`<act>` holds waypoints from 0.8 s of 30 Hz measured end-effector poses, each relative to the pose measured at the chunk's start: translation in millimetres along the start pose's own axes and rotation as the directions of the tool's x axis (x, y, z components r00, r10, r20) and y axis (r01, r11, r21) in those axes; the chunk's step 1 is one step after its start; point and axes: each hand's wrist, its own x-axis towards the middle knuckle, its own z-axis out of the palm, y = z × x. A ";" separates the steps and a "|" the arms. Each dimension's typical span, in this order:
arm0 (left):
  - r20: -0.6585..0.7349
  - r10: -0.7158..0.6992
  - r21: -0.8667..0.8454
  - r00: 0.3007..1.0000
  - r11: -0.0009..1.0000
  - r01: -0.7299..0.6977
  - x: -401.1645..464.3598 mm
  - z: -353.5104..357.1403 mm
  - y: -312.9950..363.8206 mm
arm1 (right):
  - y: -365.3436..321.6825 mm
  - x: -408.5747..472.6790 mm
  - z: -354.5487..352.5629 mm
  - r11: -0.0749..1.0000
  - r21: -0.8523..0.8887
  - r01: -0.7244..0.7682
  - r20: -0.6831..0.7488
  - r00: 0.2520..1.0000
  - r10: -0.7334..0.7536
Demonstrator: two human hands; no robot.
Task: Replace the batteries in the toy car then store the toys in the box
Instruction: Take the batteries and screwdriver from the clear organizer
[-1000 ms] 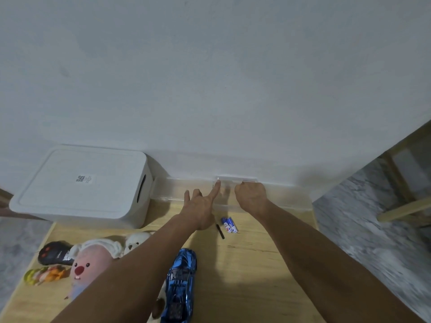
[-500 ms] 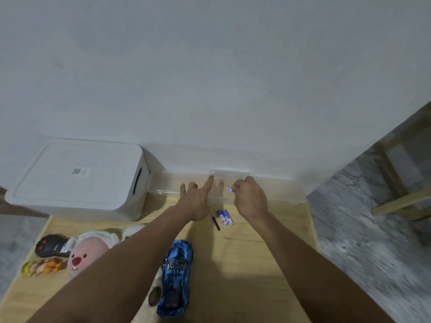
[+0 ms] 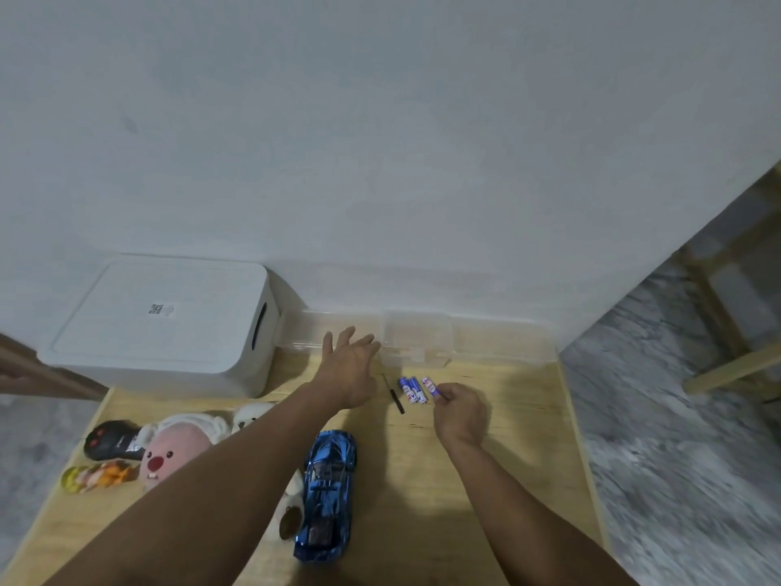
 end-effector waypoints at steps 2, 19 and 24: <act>-0.054 -0.009 -0.006 0.998 1.000 0.009 -2.9 0.6 0.0 | 1.1 -1.8 1.7 1.000 0.008 0.010 0.017 1.000 -0.010; -0.232 -0.104 -0.018 0.967 0.995 0.102 -43.4 14.1 0.1 | 0.6 -9.3 -2.7 0.994 0.044 0.099 0.080 0.992 -0.102; -0.132 -0.270 -0.082 0.954 0.962 0.261 -67.9 22.0 -0.4 | -1.7 -21.5 0.5 0.983 0.008 0.181 0.107 0.978 -0.181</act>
